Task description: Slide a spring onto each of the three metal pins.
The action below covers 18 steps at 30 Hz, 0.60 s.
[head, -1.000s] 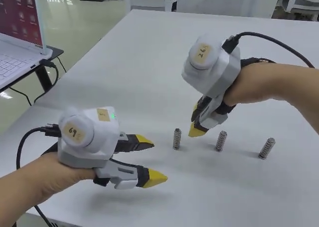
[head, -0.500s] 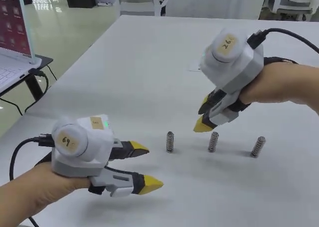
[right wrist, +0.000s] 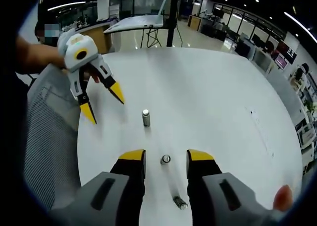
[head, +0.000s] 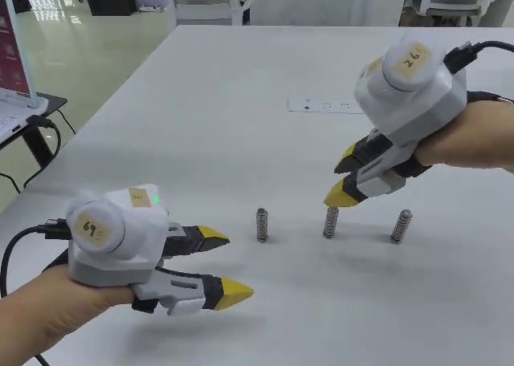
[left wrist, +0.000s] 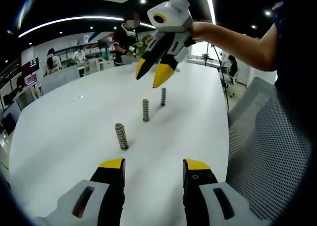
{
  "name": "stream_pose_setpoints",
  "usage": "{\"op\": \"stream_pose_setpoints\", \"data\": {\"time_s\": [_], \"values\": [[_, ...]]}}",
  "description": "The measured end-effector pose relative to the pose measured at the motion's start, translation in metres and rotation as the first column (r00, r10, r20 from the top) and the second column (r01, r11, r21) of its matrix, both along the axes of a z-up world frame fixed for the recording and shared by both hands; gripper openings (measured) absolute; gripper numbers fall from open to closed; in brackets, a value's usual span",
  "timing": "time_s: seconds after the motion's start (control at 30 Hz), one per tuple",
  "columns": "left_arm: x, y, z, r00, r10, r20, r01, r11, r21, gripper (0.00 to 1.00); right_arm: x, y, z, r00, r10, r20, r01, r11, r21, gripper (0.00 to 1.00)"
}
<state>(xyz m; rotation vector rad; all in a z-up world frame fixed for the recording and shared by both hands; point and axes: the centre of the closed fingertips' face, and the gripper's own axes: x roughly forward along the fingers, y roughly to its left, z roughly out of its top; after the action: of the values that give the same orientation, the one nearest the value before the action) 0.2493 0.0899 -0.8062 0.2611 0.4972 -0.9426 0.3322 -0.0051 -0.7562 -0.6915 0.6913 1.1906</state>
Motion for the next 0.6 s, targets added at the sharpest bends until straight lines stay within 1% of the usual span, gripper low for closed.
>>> {"op": "stream_pose_setpoints", "data": {"time_s": [0.07, 0.2, 0.4, 0.6], "values": [[0.0, 0.0, 0.0, 1.0, 0.0, 0.0, 0.0, 1.0, -0.001, 0.41, -0.001, -0.003, 0.002, 1.0, -0.012, 0.003, 0.012, 1.0, 0.013, 0.32], [0.0, 0.0, 0.001, 1.0, 0.002, 0.001, -0.002, 1.0, -0.006, 0.41, -0.007, -0.009, 0.008, 0.999, -0.034, 0.006, 0.034, 0.998, 0.056, 0.33], [0.0, 0.0, 0.002, 1.0, 0.004, 0.004, -0.004, 1.0, -0.012, 0.41, -0.014, -0.02, 0.01, 0.998, -0.063, 0.011, 0.062, 0.995, 0.083, 0.35], [0.001, 0.001, 0.002, 1.0, 0.008, 0.005, -0.008, 1.0, -0.014, 0.41, -0.02, -0.027, 0.013, 0.997, -0.081, 0.019, 0.078, 0.988, 0.135, 0.36]]}}
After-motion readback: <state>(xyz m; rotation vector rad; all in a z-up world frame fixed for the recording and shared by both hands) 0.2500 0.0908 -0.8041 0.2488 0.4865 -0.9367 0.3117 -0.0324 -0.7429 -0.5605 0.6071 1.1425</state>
